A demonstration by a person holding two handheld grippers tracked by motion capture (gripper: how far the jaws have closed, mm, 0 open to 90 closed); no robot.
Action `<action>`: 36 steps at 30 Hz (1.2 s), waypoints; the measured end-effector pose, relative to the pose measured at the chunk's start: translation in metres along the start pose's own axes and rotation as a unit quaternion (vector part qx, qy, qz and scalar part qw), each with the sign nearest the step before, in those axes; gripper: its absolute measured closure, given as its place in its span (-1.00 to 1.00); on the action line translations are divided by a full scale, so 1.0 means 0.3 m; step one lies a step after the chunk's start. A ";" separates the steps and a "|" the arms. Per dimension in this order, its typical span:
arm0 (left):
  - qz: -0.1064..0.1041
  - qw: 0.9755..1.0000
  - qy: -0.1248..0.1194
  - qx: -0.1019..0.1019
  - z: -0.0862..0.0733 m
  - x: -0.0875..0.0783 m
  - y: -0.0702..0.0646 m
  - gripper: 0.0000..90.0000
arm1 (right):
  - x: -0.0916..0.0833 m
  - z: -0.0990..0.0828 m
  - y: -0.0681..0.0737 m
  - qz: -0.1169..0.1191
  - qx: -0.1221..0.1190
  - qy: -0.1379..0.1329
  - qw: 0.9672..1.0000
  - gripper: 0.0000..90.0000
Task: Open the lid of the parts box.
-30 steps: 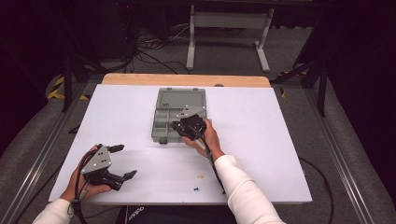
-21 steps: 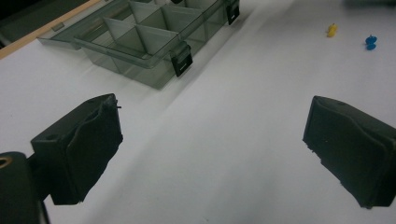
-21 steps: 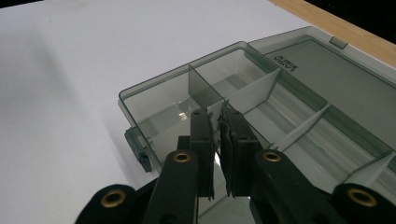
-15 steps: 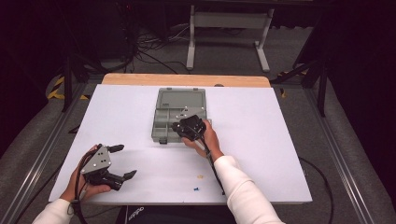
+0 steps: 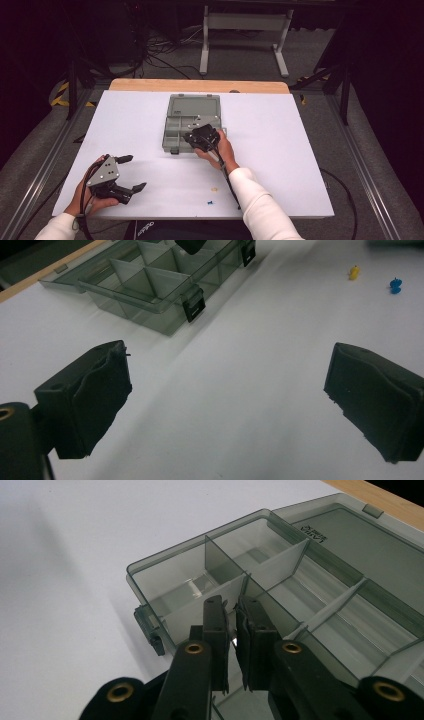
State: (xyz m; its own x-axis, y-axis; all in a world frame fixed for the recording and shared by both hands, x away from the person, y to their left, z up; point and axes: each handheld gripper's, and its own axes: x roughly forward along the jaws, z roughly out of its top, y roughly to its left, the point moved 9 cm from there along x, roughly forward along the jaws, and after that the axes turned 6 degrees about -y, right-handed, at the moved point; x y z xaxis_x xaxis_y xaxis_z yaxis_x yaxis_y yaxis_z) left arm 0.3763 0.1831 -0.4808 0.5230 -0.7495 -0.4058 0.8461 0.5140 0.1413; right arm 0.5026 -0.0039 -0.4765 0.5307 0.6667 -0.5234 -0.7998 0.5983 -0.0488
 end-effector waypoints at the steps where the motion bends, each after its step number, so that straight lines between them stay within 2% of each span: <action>1: 0.001 1.000 0.000 0.002 0.000 0.000 0.001 -0.88 | 0.000 -0.003 0.000 0.000 0.000 0.001 1.000 0.84; 7: 0.001 1.000 0.001 0.004 0.000 -0.001 0.002 -0.88 | -0.003 -0.013 0.001 -0.003 -0.008 0.005 1.000 0.78; 14: 0.002 1.000 0.001 0.002 0.000 -0.001 0.001 -0.88 | -0.025 -0.016 0.000 0.002 -0.008 -0.007 1.000 0.73; 21: 0.003 1.000 0.002 0.001 0.000 0.000 0.001 -0.88 | -0.093 -0.014 0.014 0.004 -0.032 -0.026 0.999 0.65; 27: 0.003 1.000 0.003 0.002 -0.001 0.002 0.001 -0.88 | -0.160 -0.012 0.026 0.010 -0.033 -0.050 0.998 0.58; 36: 0.003 1.000 0.004 0.003 -0.002 0.003 0.001 -0.88 | -0.241 -0.004 0.045 0.008 -0.047 -0.064 0.997 0.41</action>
State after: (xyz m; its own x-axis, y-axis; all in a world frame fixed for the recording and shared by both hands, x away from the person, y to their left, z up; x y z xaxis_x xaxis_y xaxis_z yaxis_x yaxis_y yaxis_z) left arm 0.3770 0.1829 -0.4815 0.5279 -0.7432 -0.4112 0.8432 0.5168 0.1485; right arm 0.4530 -0.0445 -0.4404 0.5439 0.7308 -0.4124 -0.8284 0.5462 -0.1245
